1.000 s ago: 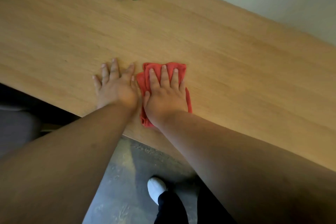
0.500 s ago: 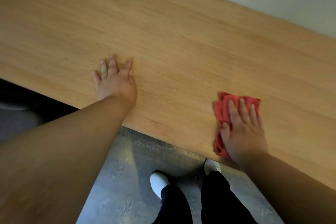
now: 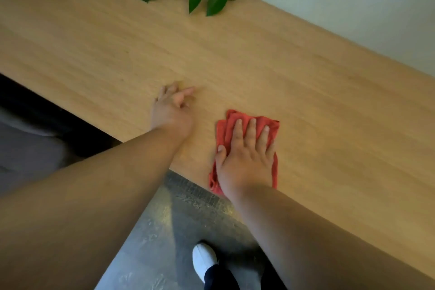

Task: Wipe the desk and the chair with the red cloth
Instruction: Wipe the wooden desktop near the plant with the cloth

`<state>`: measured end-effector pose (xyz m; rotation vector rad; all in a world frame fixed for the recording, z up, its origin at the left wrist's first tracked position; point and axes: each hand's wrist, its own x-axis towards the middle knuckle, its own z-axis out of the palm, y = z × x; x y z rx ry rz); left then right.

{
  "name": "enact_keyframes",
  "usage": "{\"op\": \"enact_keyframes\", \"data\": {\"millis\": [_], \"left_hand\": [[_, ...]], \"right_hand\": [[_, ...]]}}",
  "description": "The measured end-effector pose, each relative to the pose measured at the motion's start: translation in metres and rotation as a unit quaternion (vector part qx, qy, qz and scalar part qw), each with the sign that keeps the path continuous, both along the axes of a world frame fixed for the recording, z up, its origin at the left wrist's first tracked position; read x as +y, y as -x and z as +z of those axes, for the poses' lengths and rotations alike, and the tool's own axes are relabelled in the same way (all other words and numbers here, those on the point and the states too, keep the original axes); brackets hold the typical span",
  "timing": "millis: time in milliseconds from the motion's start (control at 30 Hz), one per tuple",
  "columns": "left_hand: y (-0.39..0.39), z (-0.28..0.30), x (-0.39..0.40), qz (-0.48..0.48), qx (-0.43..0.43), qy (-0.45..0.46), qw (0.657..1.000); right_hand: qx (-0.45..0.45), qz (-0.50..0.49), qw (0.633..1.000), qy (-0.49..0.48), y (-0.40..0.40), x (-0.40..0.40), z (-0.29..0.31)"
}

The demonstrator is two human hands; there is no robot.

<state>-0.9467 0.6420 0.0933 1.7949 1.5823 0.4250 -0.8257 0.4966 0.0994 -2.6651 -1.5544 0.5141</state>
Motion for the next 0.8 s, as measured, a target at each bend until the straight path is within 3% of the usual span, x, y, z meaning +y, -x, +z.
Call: {"op": "enact_keyframes", "data": {"millis": [67,167,300,367,467,567,633,800], "left_hand": [[0.005,0.006,0.002,0.088,-0.134,0.049,0.986],[0.020,0.018,0.010,0.204,-0.294,0.121,0.926],[0.049,0.020,0.027,0.315,-0.489,0.207,0.786],[0.058,0.018,0.029,0.364,-0.519,0.231,0.738],[0.062,0.017,0.027,0.412,-0.480,0.198,0.749],[0.060,0.018,0.025,0.415,-0.452,0.184,0.768],[0.058,0.021,0.021,0.395,-0.438,0.195,0.784],[0.044,0.018,-0.009,0.338,-0.293,0.147,0.882]], "right_hand": [[0.021,0.034,0.999,-0.012,0.020,0.035,-0.003],[0.020,0.080,0.996,-0.016,0.033,0.088,-0.006],[-0.009,0.223,0.975,-0.008,0.042,0.136,-0.009],[-0.019,0.329,0.944,-0.003,0.045,0.144,-0.008],[-0.025,0.456,0.890,0.003,0.039,0.130,-0.005],[-0.008,0.522,0.853,0.004,0.024,0.095,0.000],[0.006,0.537,0.844,0.002,0.012,0.069,0.004],[0.055,0.509,0.859,-0.008,-0.024,0.009,0.007]]}}
